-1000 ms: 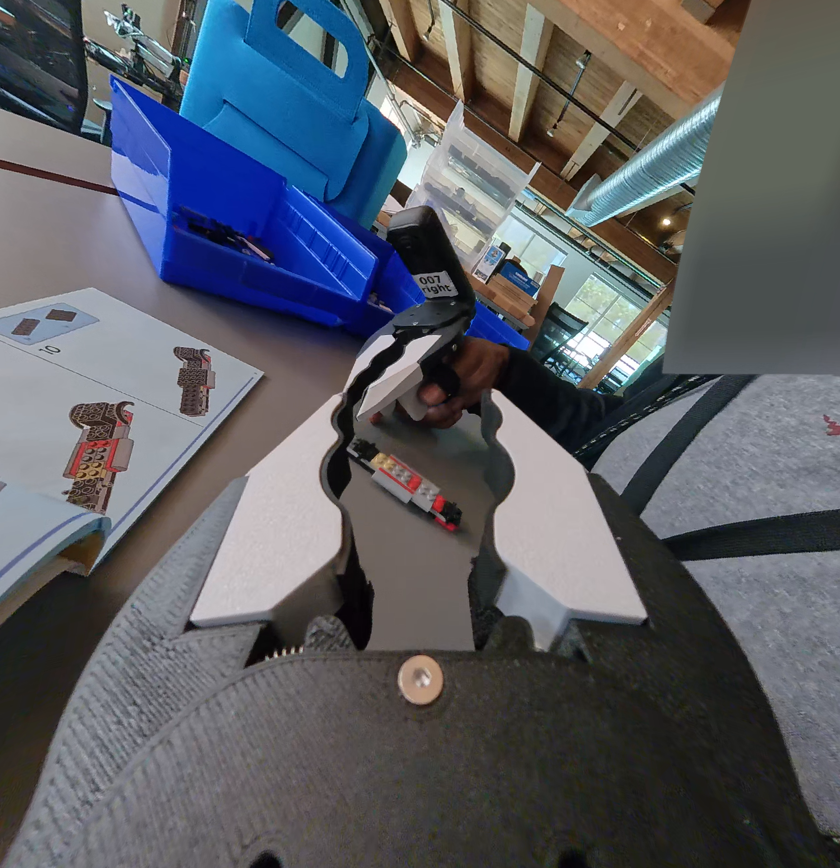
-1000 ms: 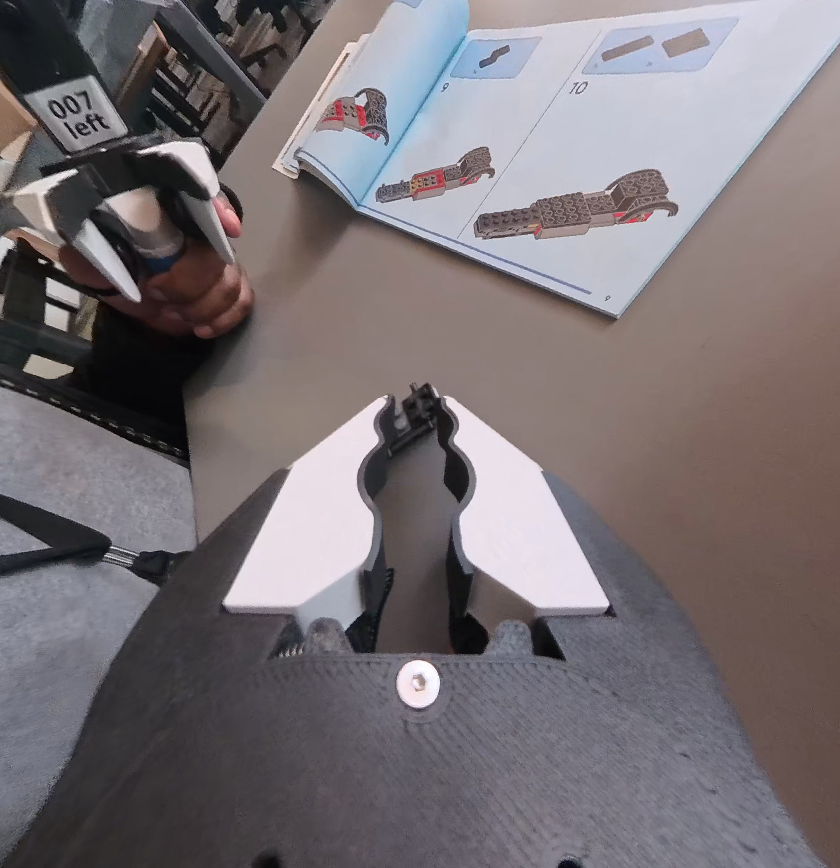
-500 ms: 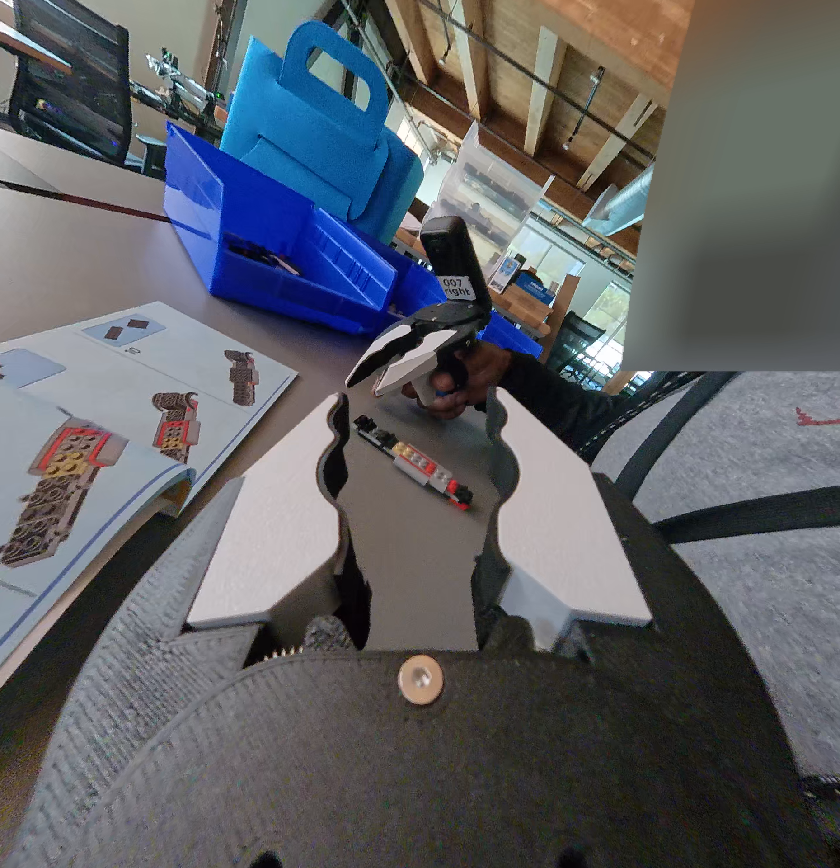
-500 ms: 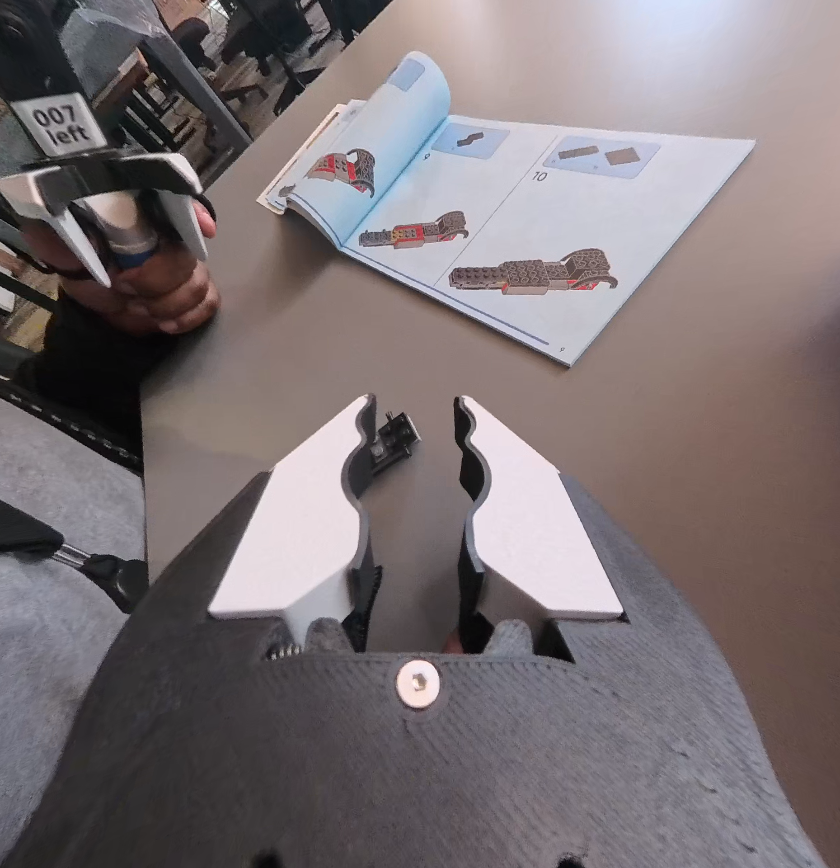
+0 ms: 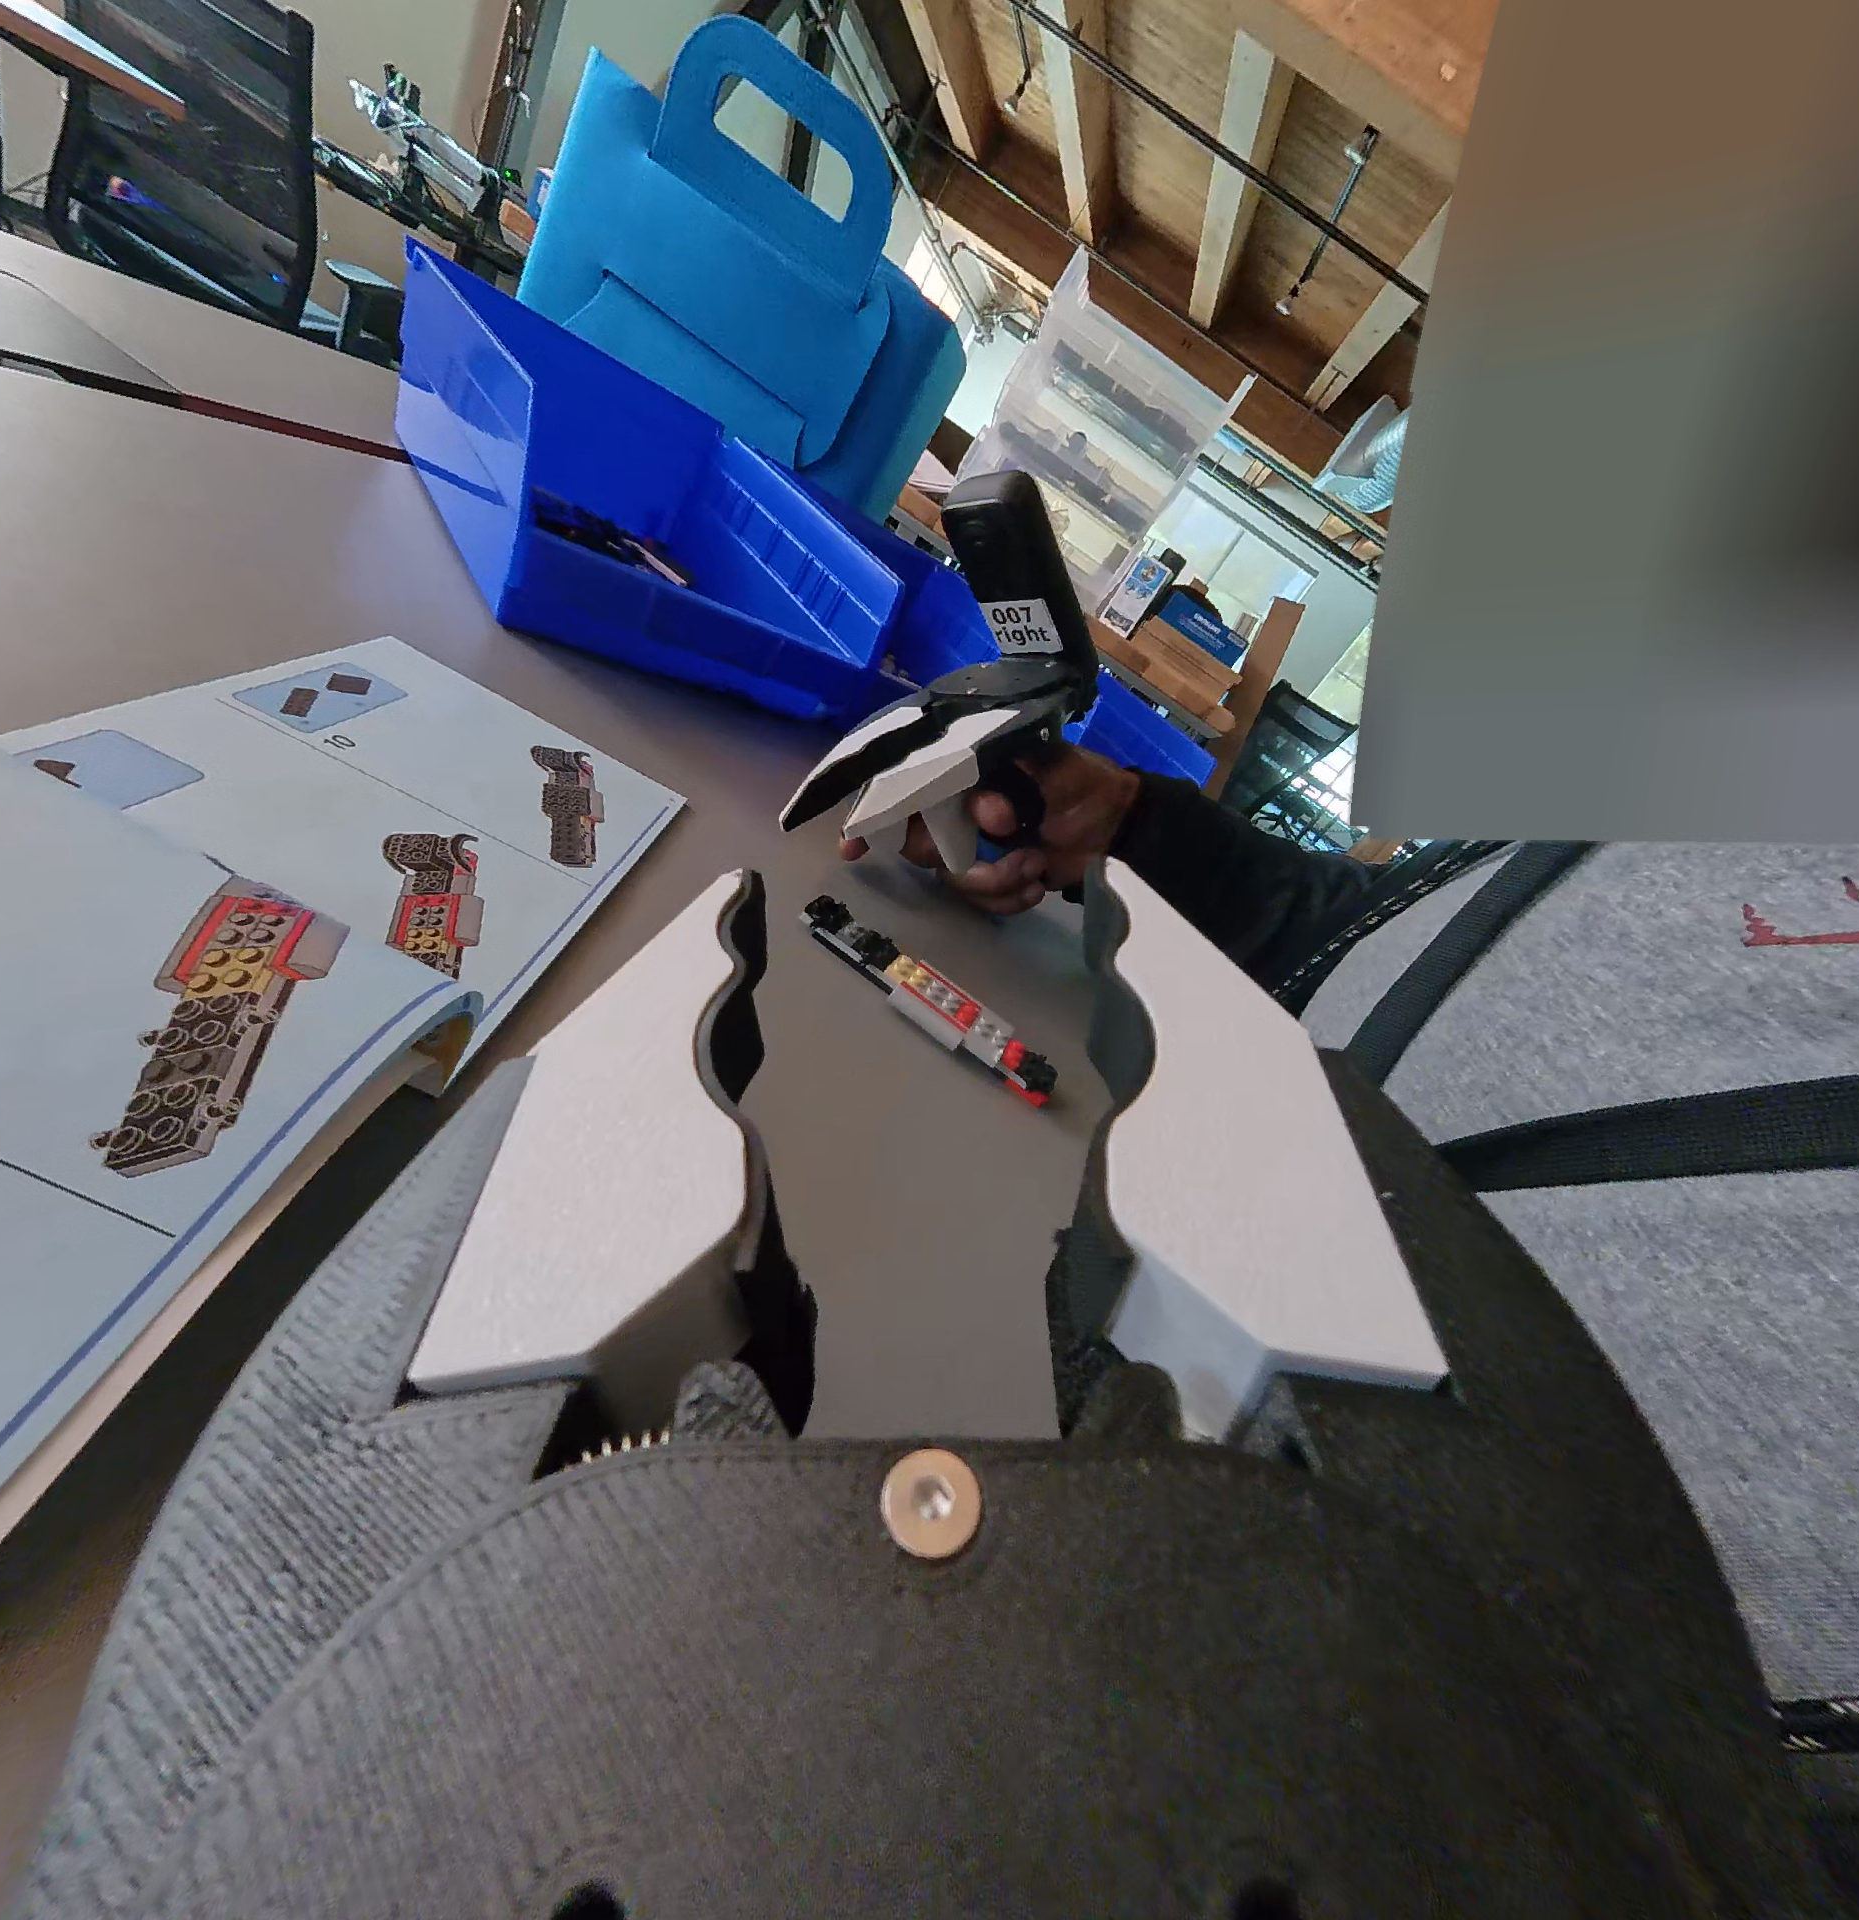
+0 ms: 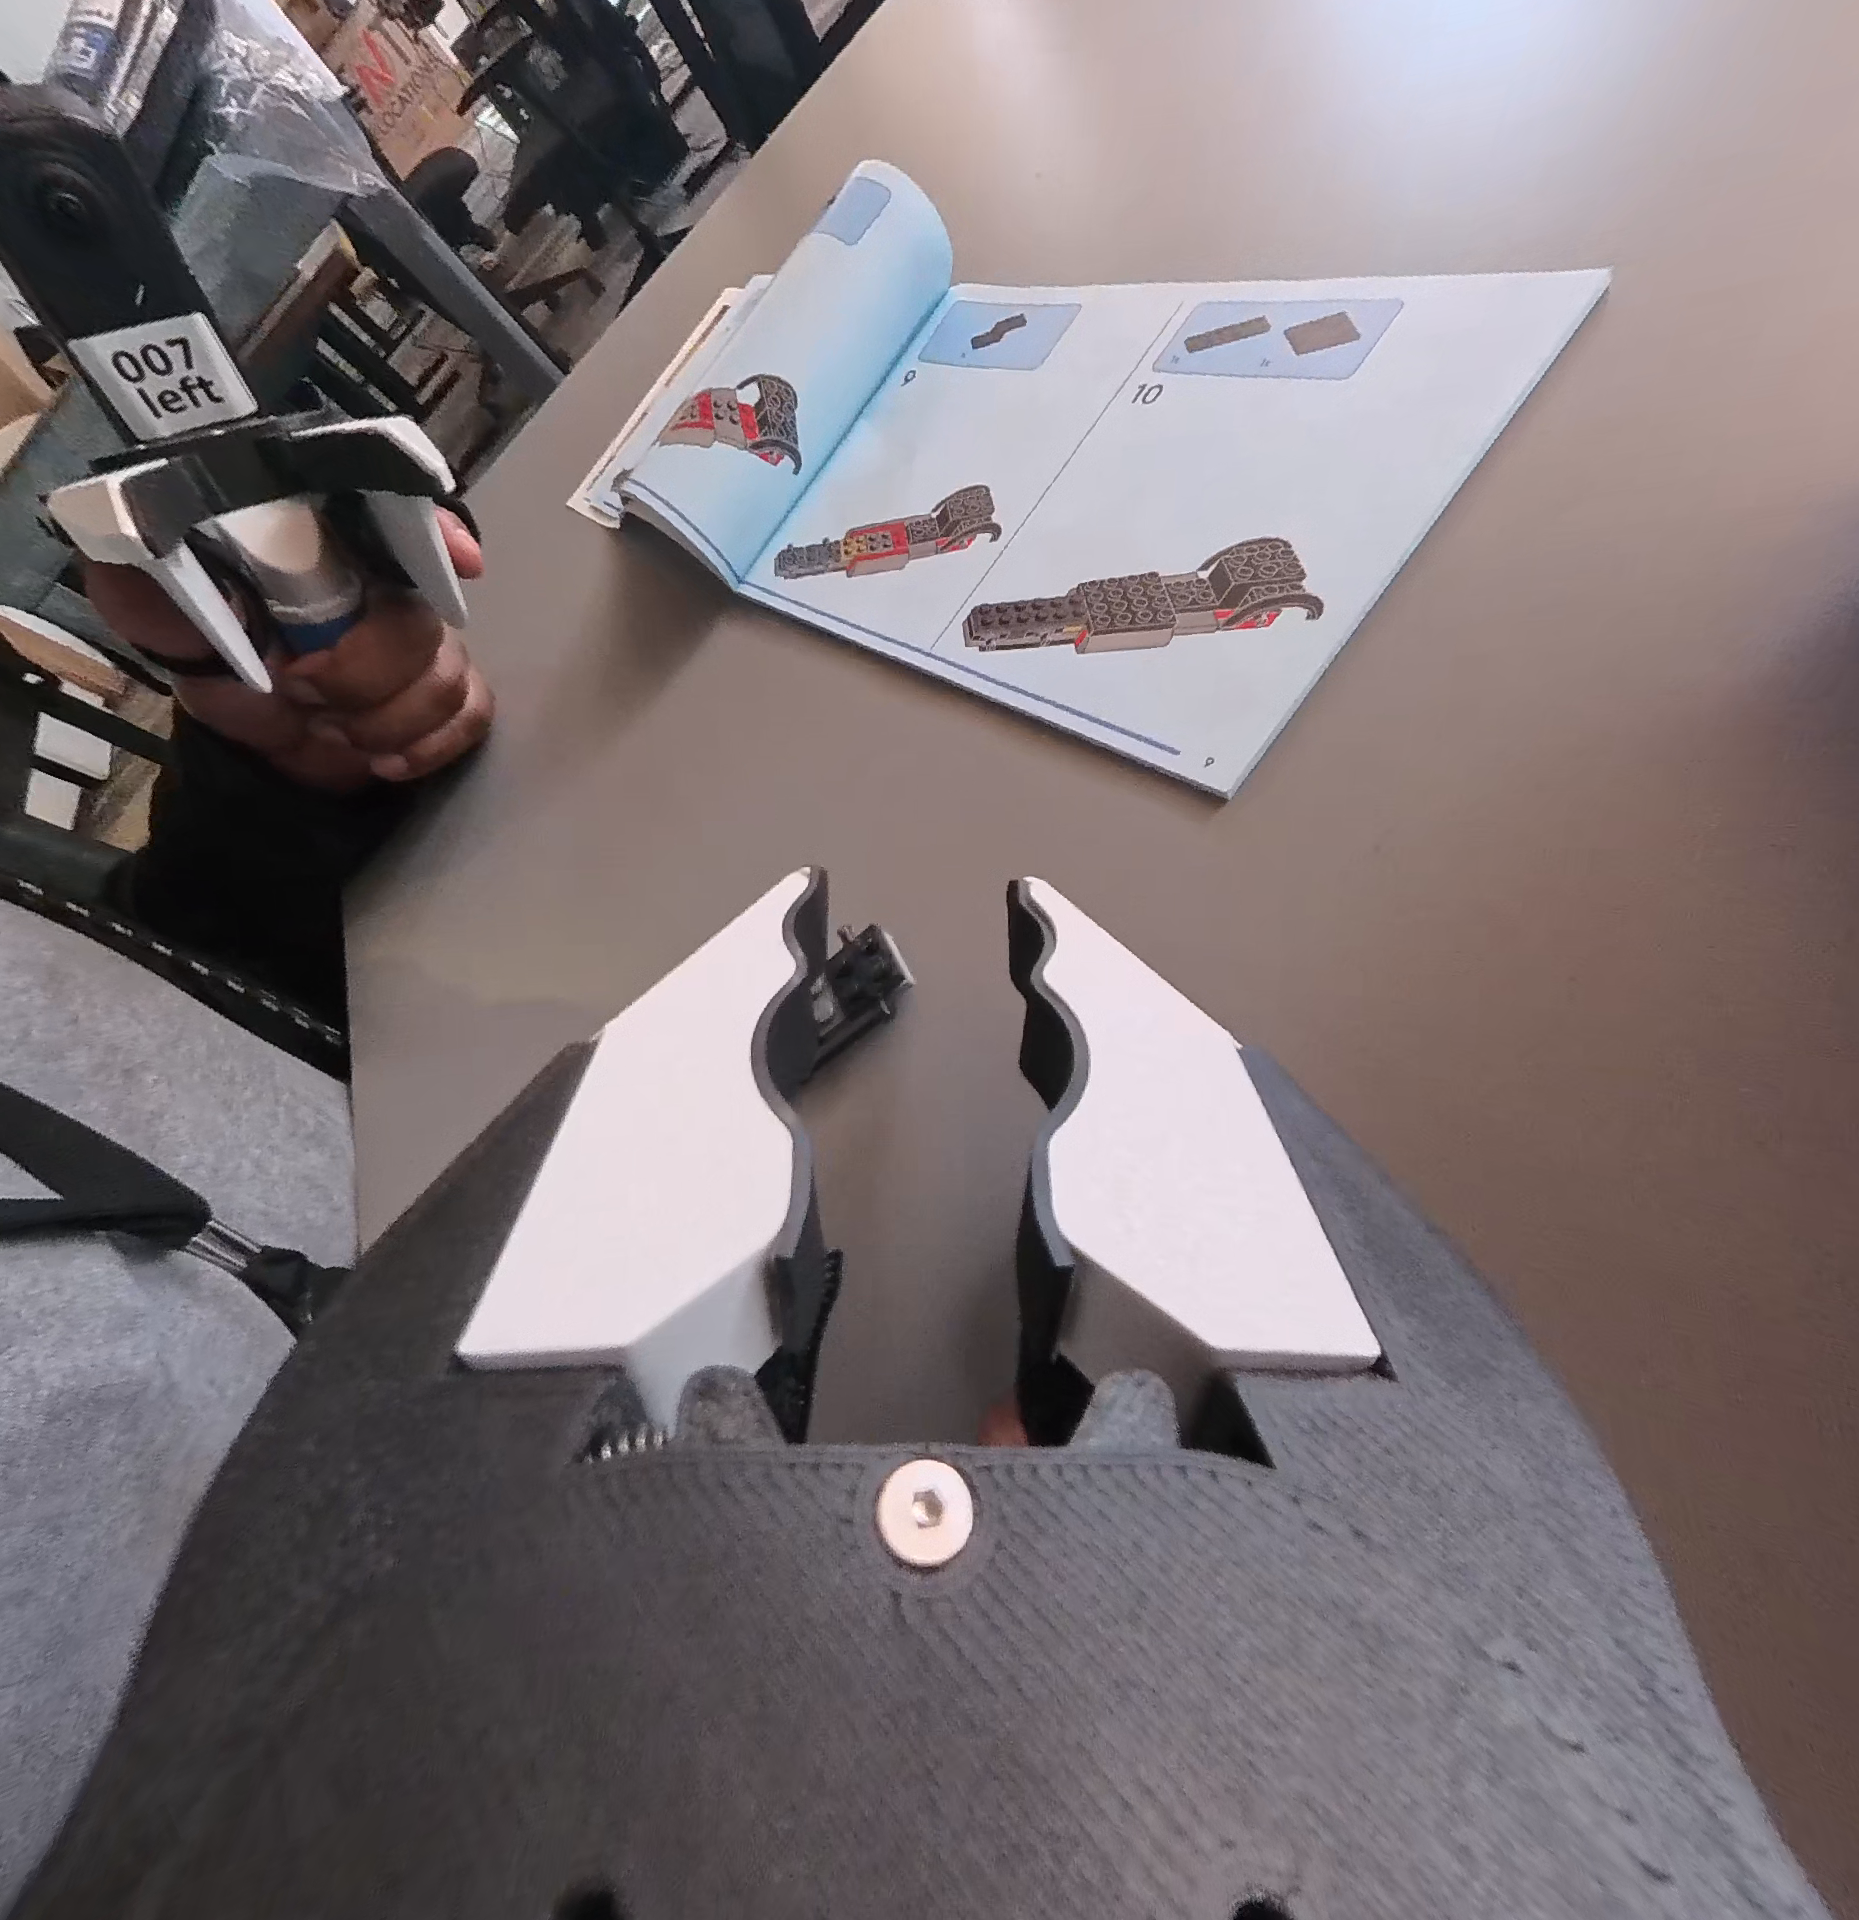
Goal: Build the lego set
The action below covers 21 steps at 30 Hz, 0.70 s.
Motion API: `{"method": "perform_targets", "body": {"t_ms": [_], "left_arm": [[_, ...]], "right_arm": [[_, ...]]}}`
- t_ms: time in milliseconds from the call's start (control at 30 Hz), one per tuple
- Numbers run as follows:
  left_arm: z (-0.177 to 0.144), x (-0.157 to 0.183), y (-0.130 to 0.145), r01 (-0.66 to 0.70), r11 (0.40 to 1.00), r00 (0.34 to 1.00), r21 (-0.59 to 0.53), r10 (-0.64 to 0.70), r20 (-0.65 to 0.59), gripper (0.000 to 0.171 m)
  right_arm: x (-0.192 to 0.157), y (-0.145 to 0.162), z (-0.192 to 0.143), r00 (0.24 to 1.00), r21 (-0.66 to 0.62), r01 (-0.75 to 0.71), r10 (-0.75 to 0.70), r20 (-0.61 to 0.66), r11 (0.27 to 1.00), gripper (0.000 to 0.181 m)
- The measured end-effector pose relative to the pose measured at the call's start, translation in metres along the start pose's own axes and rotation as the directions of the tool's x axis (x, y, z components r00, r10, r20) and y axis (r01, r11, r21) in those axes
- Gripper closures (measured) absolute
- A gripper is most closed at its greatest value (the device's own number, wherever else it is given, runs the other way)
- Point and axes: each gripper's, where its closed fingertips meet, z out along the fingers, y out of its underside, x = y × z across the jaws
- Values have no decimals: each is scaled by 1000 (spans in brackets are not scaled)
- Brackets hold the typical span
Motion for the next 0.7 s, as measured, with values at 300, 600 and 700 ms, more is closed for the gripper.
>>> {"method": "perform_targets", "body": {"t_ms": [300,600,700], "left_arm": [[-1,-1,-1,6,1000,1000,7,-6,0,112],[-1,0,-1,7,1000,1000,8,-7,-6,113],[-1,0,-1,8,1000,1000,9,-8,-7,113]], "right_arm": [[2,-2,-1,1000,13,-29,29,9,999,145],[3,-1,-1,999,11,-32,32,3,999,146],[3,-1,-1,999,12,-38,38,6,999,146]]}}
